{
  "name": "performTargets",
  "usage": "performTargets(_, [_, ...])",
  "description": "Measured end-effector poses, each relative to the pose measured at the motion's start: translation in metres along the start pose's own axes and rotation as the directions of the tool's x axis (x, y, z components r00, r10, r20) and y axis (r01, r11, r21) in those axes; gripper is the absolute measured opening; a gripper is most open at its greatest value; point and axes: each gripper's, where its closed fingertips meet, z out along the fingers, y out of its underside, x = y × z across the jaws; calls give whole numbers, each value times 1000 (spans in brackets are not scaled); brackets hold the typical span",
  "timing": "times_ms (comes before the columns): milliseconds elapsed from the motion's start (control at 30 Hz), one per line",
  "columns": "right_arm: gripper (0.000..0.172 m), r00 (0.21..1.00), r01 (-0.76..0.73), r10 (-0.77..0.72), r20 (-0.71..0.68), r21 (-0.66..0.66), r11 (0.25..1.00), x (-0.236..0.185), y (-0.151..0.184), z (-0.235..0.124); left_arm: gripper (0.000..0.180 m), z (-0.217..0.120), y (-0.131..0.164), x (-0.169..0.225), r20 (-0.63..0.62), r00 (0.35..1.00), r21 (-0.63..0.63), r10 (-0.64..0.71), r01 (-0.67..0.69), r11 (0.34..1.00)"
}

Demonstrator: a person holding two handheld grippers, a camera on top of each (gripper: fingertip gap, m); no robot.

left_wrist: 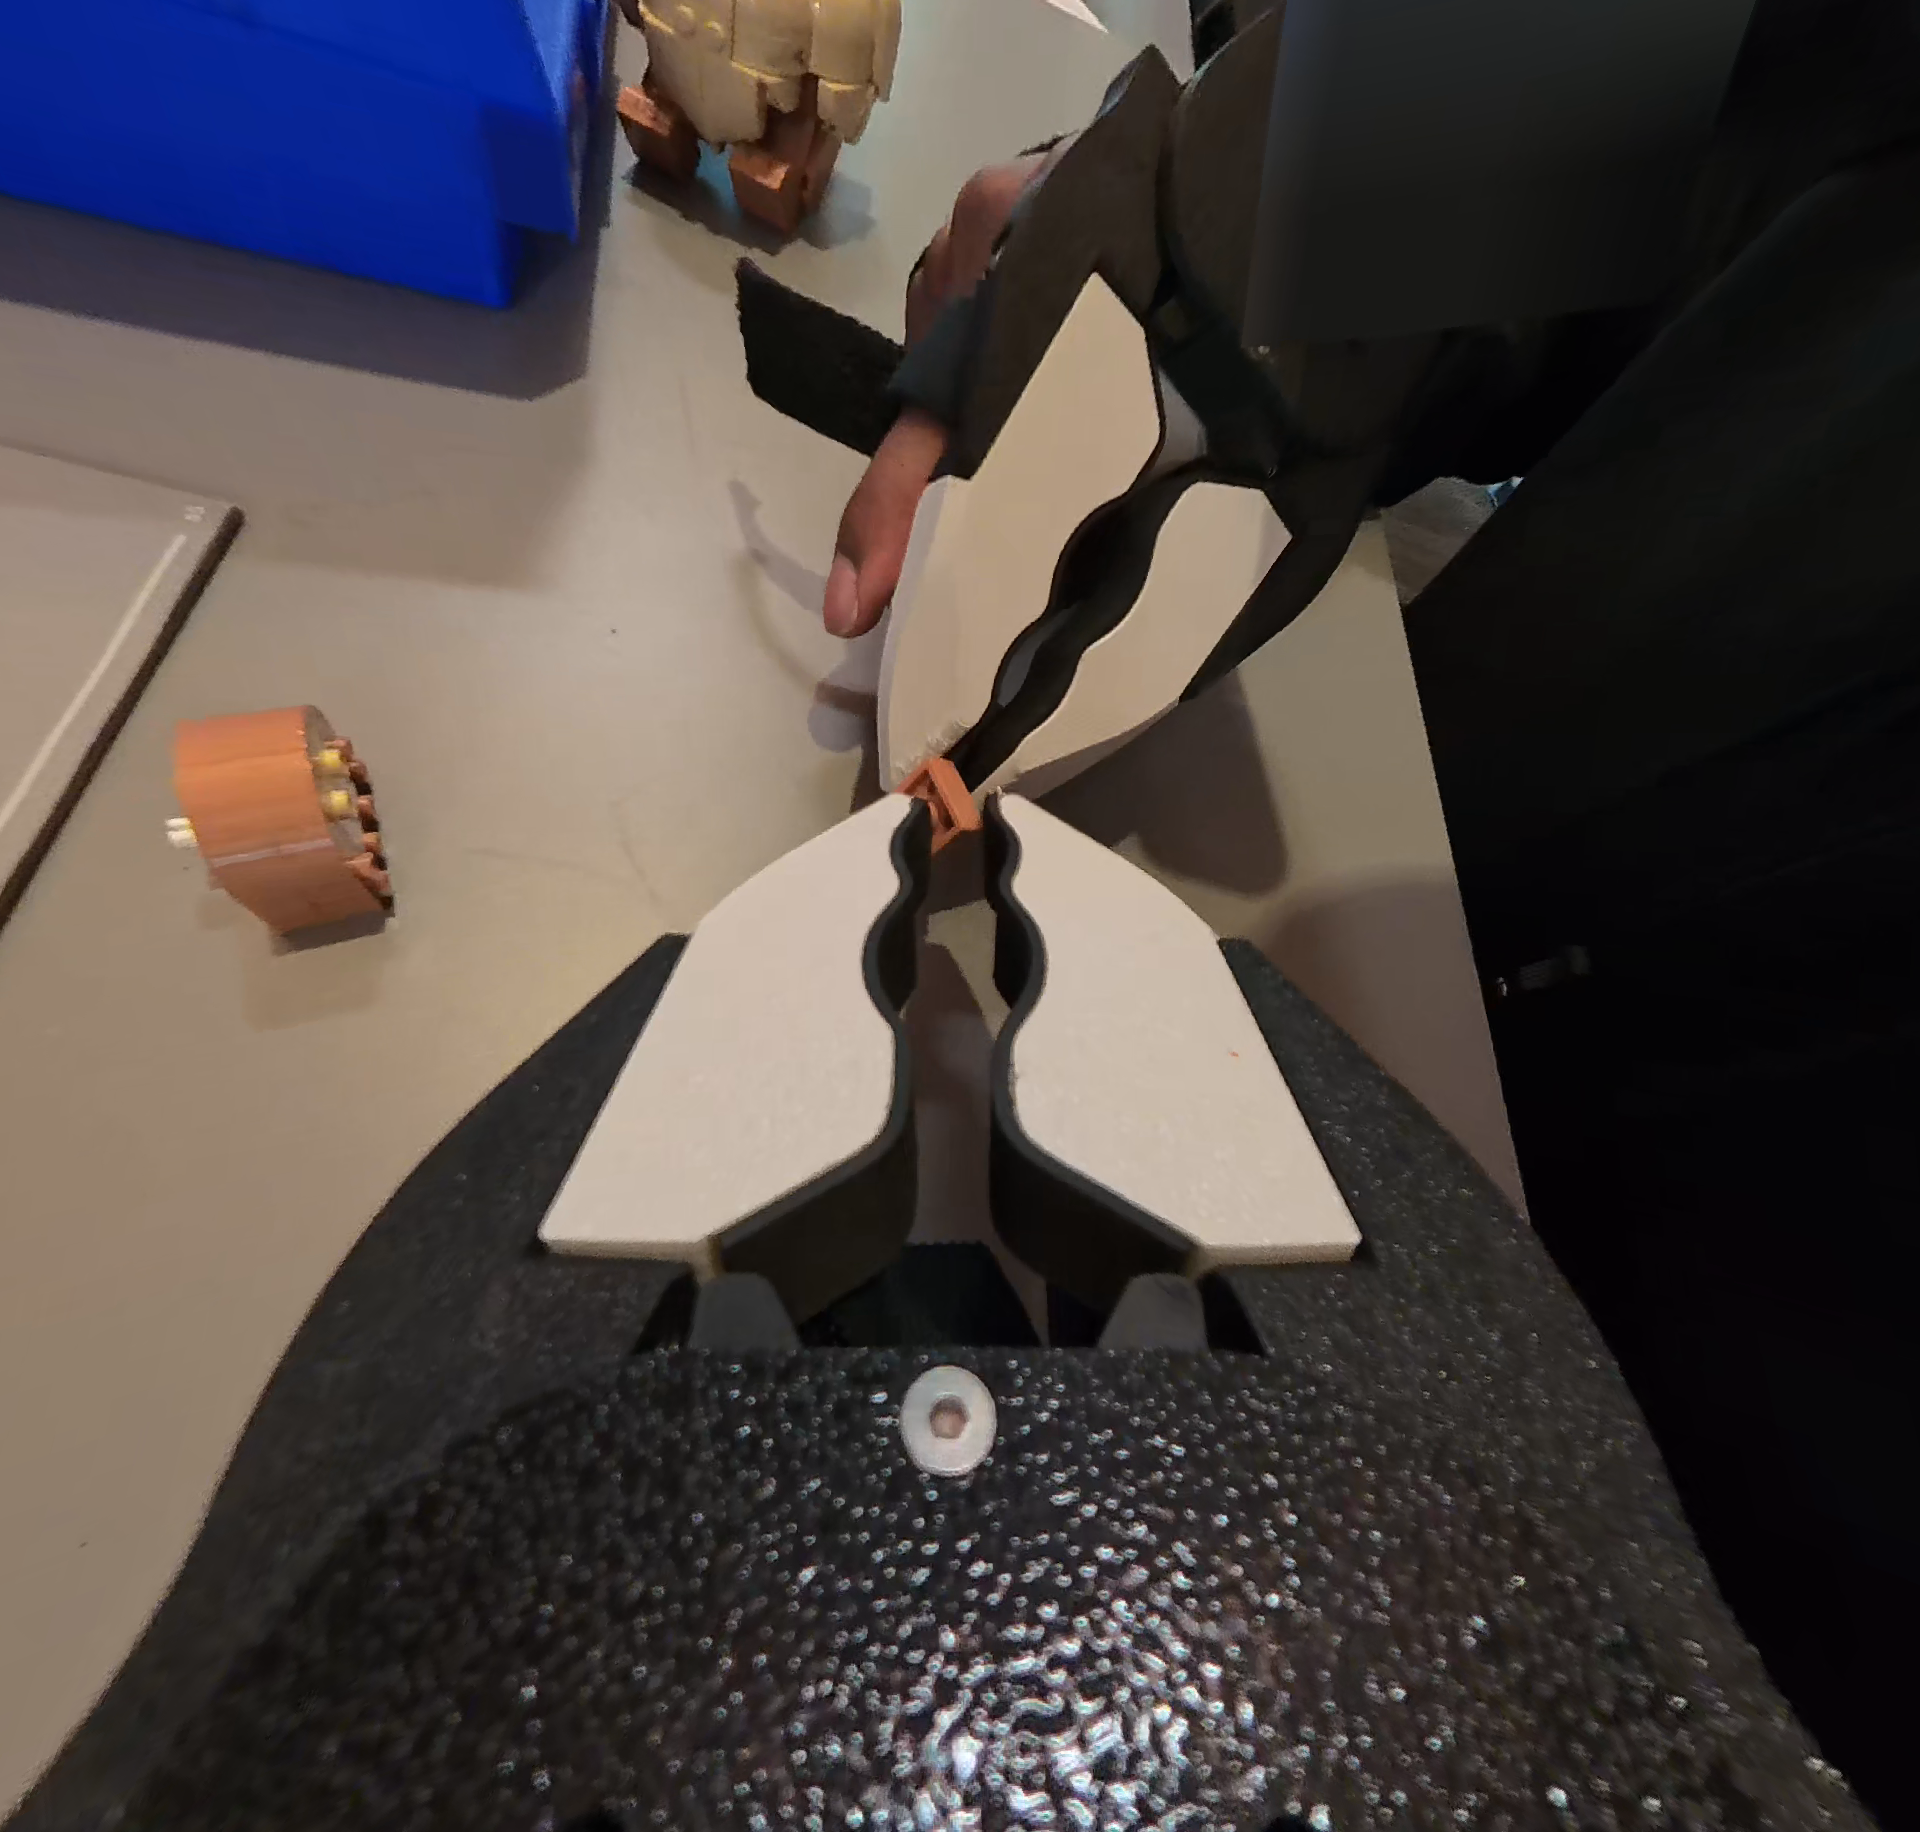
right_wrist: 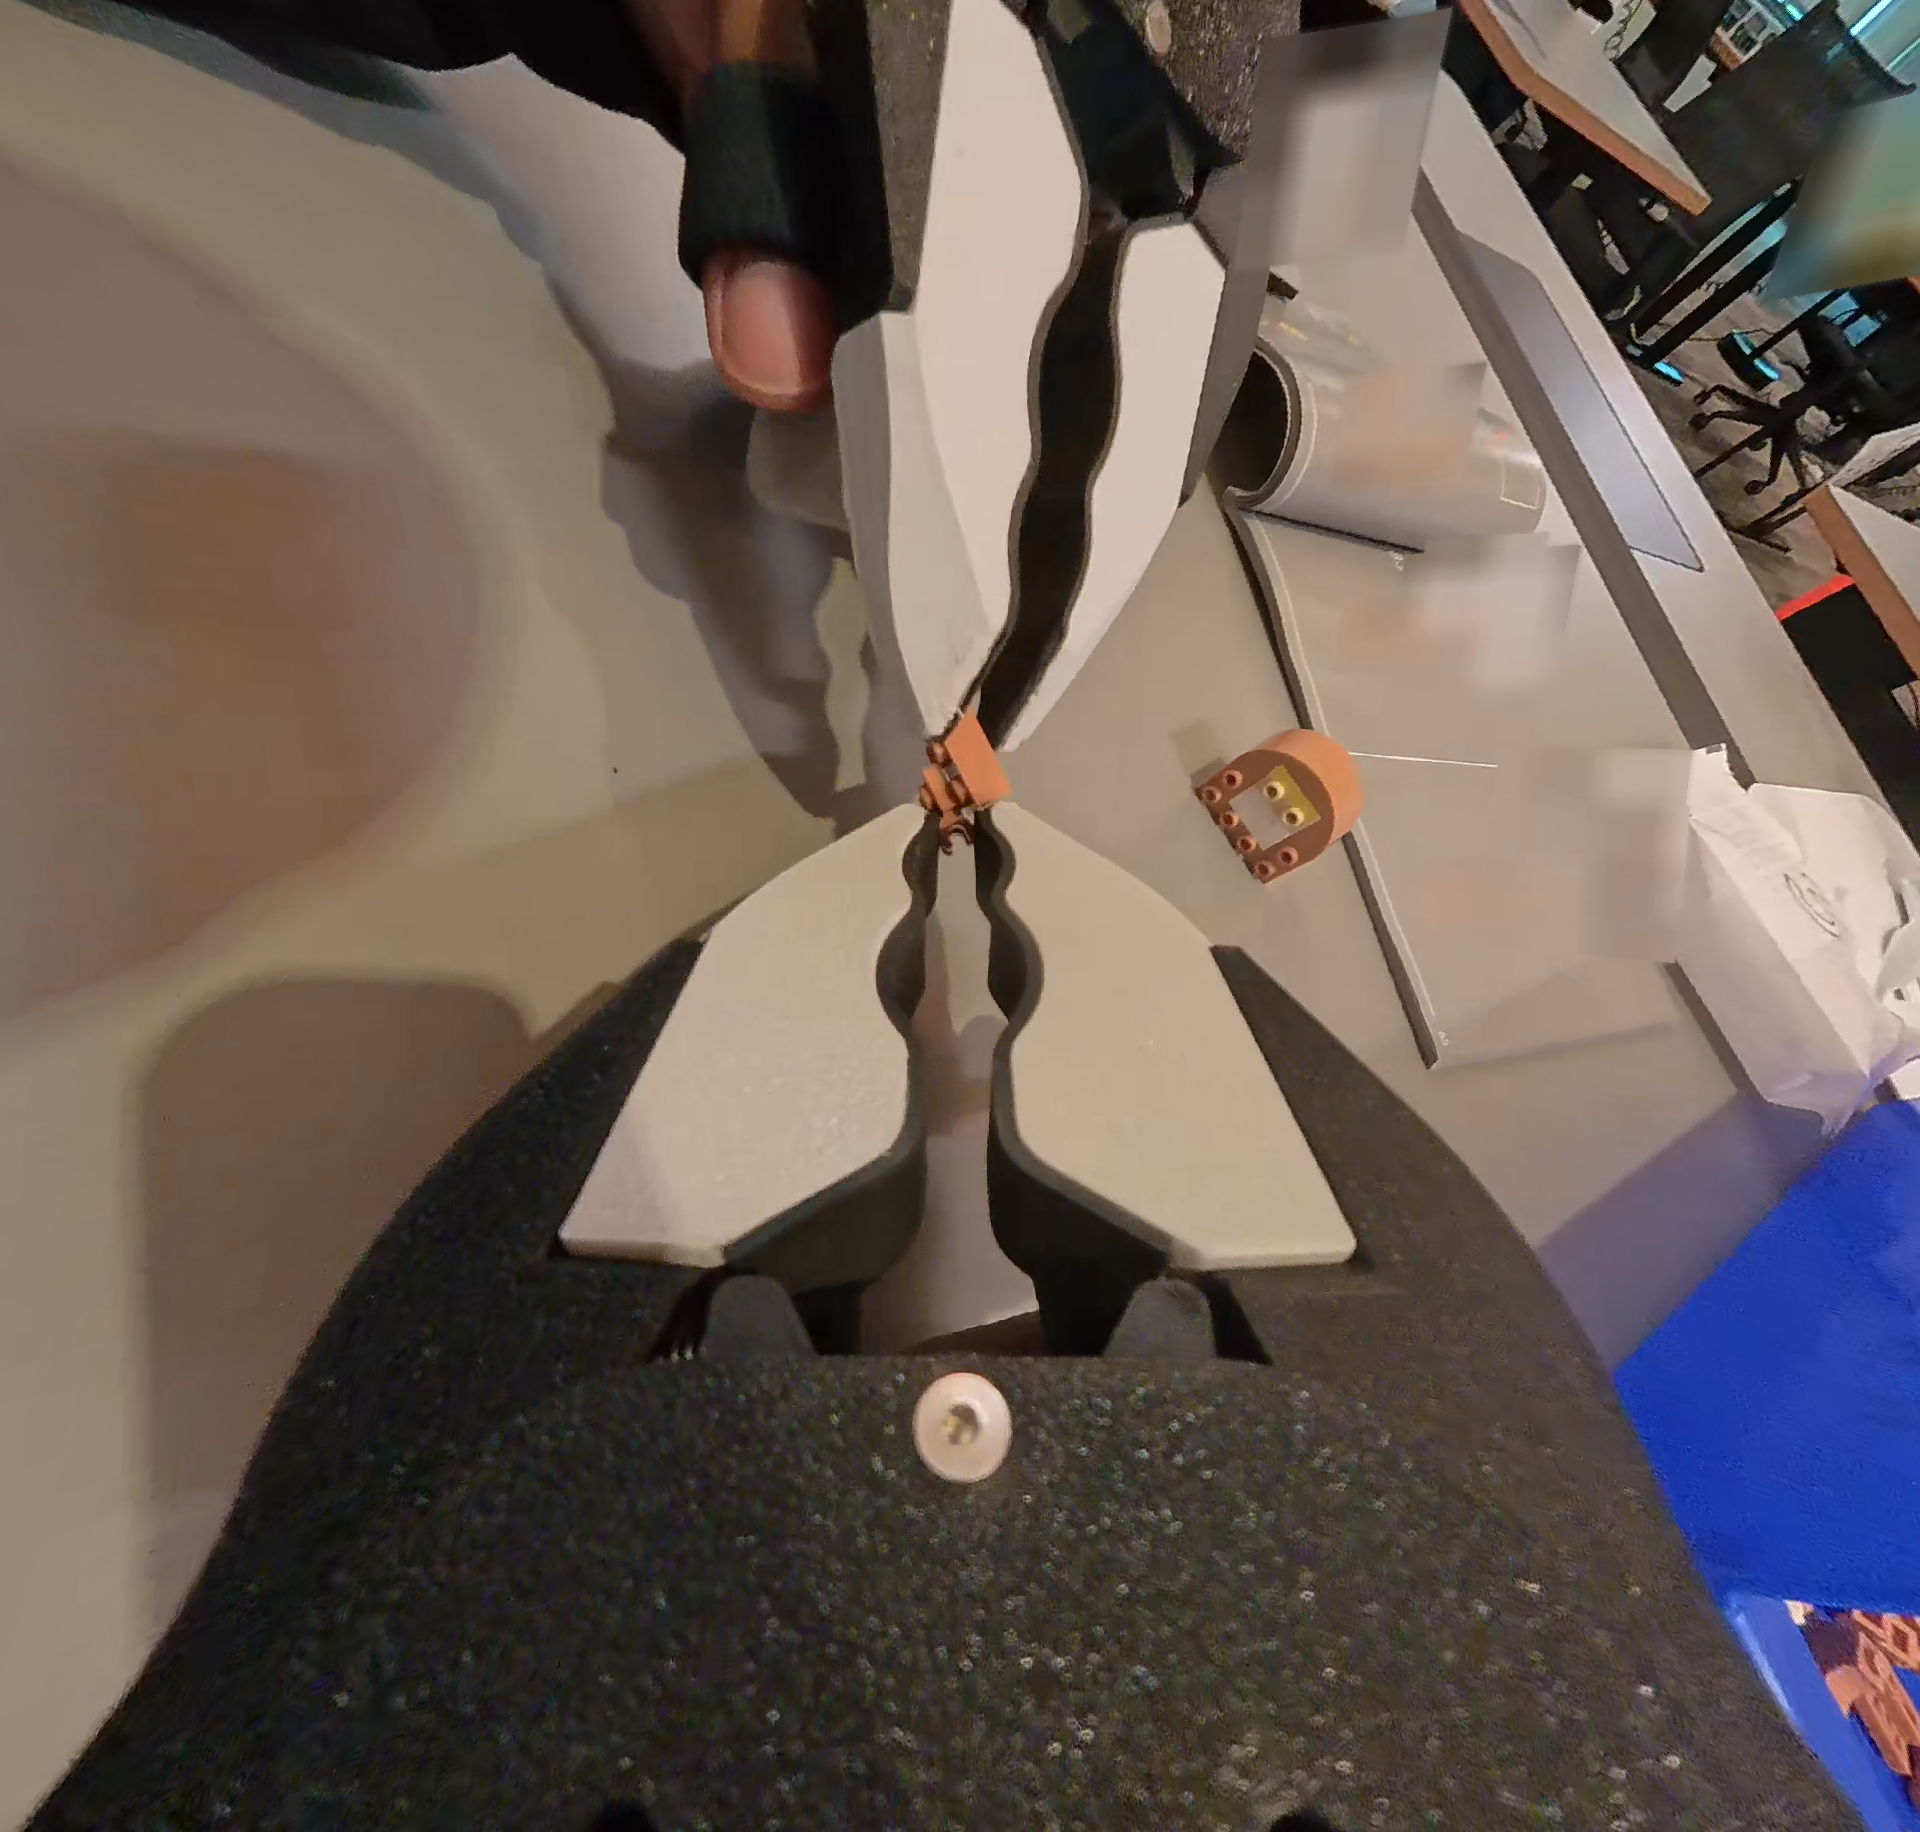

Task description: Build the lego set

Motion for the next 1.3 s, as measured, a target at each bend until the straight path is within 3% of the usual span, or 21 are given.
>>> performTargets(433, [6, 1000, 3, -3, 20, 25, 1000, -2, -2, -2, 9, -1, 4, 2, -9, 1000, -12, 26, -26, 1000])
performTargets(767, [6, 993, 116, -115, 22, -28, 993, -11, 3, 2, 9, 3, 18, 3, 56, 981, -169, 186, -174, 970])
performTargets(1300, [6, 981, 185, -184, 65, -19, 983, -22, 3, 2, 10, 6, 33, 9, -12, 969, -296, 248, -241, 924])
